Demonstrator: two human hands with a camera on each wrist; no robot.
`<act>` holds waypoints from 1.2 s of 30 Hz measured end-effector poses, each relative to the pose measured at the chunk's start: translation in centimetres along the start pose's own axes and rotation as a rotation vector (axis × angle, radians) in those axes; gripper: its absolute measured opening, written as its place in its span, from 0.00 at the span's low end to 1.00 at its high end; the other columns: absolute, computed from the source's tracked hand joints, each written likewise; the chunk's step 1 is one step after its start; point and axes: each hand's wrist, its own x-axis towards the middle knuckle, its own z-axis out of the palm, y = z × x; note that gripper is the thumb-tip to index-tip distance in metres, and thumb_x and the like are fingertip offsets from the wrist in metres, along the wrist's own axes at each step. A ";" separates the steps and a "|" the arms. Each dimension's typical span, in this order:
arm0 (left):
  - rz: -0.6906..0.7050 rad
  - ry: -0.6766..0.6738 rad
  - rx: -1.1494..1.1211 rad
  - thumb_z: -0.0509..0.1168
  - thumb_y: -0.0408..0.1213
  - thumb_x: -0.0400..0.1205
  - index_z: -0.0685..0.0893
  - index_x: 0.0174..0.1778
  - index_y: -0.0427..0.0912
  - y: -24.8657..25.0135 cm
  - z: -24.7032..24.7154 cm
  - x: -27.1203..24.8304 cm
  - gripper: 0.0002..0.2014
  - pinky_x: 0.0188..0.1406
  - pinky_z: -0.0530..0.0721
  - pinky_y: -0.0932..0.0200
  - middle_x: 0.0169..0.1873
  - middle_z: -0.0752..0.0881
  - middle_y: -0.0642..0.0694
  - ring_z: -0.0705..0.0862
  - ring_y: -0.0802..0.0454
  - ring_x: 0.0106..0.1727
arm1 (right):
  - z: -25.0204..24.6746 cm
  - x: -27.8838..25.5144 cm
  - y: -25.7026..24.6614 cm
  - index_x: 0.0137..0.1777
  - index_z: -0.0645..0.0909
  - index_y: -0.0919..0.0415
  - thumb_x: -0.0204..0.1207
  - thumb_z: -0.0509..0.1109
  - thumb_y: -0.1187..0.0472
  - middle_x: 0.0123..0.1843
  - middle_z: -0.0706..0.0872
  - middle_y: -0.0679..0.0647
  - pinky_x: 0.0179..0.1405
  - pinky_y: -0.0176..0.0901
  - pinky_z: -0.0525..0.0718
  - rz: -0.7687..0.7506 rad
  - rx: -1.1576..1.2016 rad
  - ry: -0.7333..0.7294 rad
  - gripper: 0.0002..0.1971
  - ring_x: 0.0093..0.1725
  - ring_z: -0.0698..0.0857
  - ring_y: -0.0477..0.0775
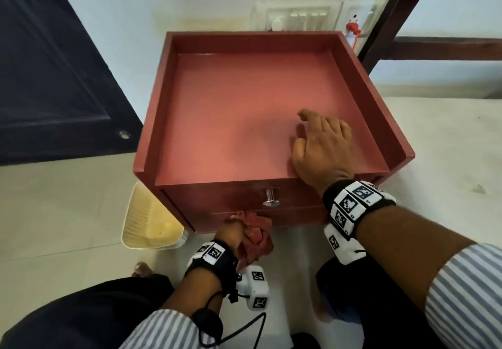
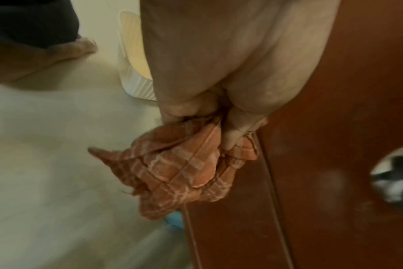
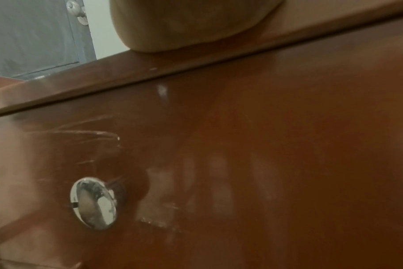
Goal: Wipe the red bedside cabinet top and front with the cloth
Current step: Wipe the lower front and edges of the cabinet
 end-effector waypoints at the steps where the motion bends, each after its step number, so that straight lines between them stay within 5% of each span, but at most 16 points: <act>1: -0.003 0.007 -0.041 0.58 0.27 0.89 0.81 0.42 0.40 0.7 -0.1 -0.2 0.11 0.17 0.82 0.66 0.36 0.82 0.39 0.81 0.45 0.32 | 0.0 0.0 0.0 0.76 0.73 0.56 0.73 0.58 0.54 0.64 0.86 0.55 0.78 0.60 0.67 0.003 0.000 -0.001 0.29 0.66 0.79 0.59; 5: 0.044 -0.092 -0.191 0.57 0.20 0.83 0.93 0.46 0.33 2.4 1.6 -0.4 0.17 0.35 0.87 0.56 0.42 0.92 0.34 0.89 0.43 0.33 | 0.1 0.0 0.2 0.75 0.73 0.55 0.72 0.56 0.53 0.64 0.86 0.53 0.78 0.59 0.66 -0.001 0.015 0.003 0.29 0.67 0.79 0.58; 8: 0.073 -0.167 -0.227 0.61 0.23 0.85 0.93 0.45 0.40 1.7 4.6 -0.7 0.16 0.29 0.80 0.63 0.35 0.89 0.44 0.86 0.51 0.29 | 0.4 0.1 0.6 0.75 0.73 0.55 0.72 0.56 0.53 0.64 0.87 0.53 0.78 0.59 0.67 -0.002 0.017 0.009 0.30 0.66 0.80 0.58; 12: 0.122 -0.153 -0.289 0.56 0.15 0.83 0.83 0.55 0.32 0.0 8.9 -0.8 0.14 0.24 0.84 0.60 0.34 0.85 0.38 0.85 0.46 0.28 | 0.8 0.2 0.8 0.75 0.74 0.55 0.70 0.53 0.52 0.62 0.87 0.53 0.77 0.58 0.67 -0.017 0.008 0.012 0.31 0.64 0.81 0.57; 15: 0.138 -0.119 -0.289 0.58 0.11 0.82 0.84 0.50 0.31 -0.7 10.9 0.0 0.15 0.26 0.85 0.65 0.43 0.87 0.37 0.89 0.55 0.31 | 0.8 0.2 0.8 0.73 0.75 0.55 0.70 0.54 0.52 0.60 0.88 0.51 0.76 0.56 0.67 -0.026 0.015 0.028 0.30 0.63 0.81 0.57; 17: 0.157 -0.099 -0.214 0.59 0.11 0.82 0.85 0.42 0.36 -0.9 11.4 0.3 0.17 0.29 0.85 0.70 0.43 0.88 0.40 0.90 0.51 0.39 | 0.8 0.2 0.9 0.73 0.76 0.55 0.70 0.55 0.52 0.60 0.88 0.51 0.75 0.55 0.67 -0.034 0.009 0.027 0.30 0.62 0.81 0.56; 19: 0.199 -0.095 -0.100 0.60 0.13 0.83 0.84 0.41 0.39 -1.3 11.3 0.3 0.16 0.28 0.83 0.73 0.42 0.87 0.42 0.91 0.52 0.41 | 0.8 0.2 0.9 0.73 0.76 0.55 0.71 0.55 0.53 0.59 0.88 0.51 0.75 0.55 0.67 -0.041 0.004 0.025 0.29 0.61 0.81 0.56; 22: 0.306 -0.085 0.182 0.61 0.15 0.84 0.86 0.51 0.36 -0.8 9.4 -0.3 0.13 0.32 0.84 0.69 0.39 0.86 0.44 0.88 0.60 0.31 | 0.6 0.2 0.7 0.72 0.76 0.55 0.71 0.55 0.52 0.59 0.88 0.51 0.76 0.57 0.68 -0.045 0.009 0.017 0.29 0.62 0.81 0.56; 24: 0.407 -0.112 0.361 0.60 0.17 0.83 0.86 0.46 0.40 0.6 7.5 -1.0 0.15 0.51 0.83 0.56 0.45 0.89 0.37 0.87 0.50 0.41 | 0.5 0.1 0.6 0.73 0.76 0.55 0.71 0.55 0.52 0.60 0.88 0.52 0.76 0.57 0.68 -0.047 0.004 0.017 0.29 0.63 0.81 0.56; 26: 0.423 -0.204 0.694 0.58 0.23 0.85 0.89 0.59 0.37 2.2 5.7 -2.1 0.15 0.60 0.79 0.54 0.57 0.89 0.33 0.87 0.41 0.56 | 0.5 0.2 0.6 0.73 0.76 0.55 0.71 0.55 0.52 0.60 0.88 0.52 0.76 0.57 0.68 -0.041 0.003 0.021 0.29 0.63 0.82 0.57; 29: 0.505 -0.152 1.114 0.58 0.45 0.85 0.88 0.64 0.42 3.4 1.6 -4.8 0.20 0.51 0.82 0.60 0.56 0.91 0.42 0.90 0.45 0.56 | 0.3 0.0 0.5 0.74 0.75 0.55 0.73 0.58 0.53 0.61 0.88 0.53 0.76 0.58 0.68 -0.027 0.010 0.020 0.28 0.64 0.81 0.58; 31: 0.565 -0.063 1.192 0.64 0.46 0.83 0.88 0.60 0.47 3.5 -0.9 -6.8 0.14 0.44 0.80 0.60 0.55 0.92 0.45 0.91 0.47 0.53 | 0.4 0.0 0.6 0.75 0.75 0.56 0.74 0.60 0.54 0.62 0.88 0.54 0.76 0.58 0.68 -0.023 0.025 0.003 0.27 0.65 0.81 0.58; 36: 0.373 -0.012 1.313 0.62 0.45 0.88 0.88 0.65 0.40 0.8 -3.4 -10.3 0.17 0.63 0.82 0.55 0.64 0.90 0.38 0.87 0.40 0.66 | -0.5 -1.8 0.1 0.71 0.79 0.57 0.75 0.64 0.62 0.64 0.87 0.54 0.79 0.56 0.65 0.003 0.190 0.095 0.23 0.66 0.78 0.56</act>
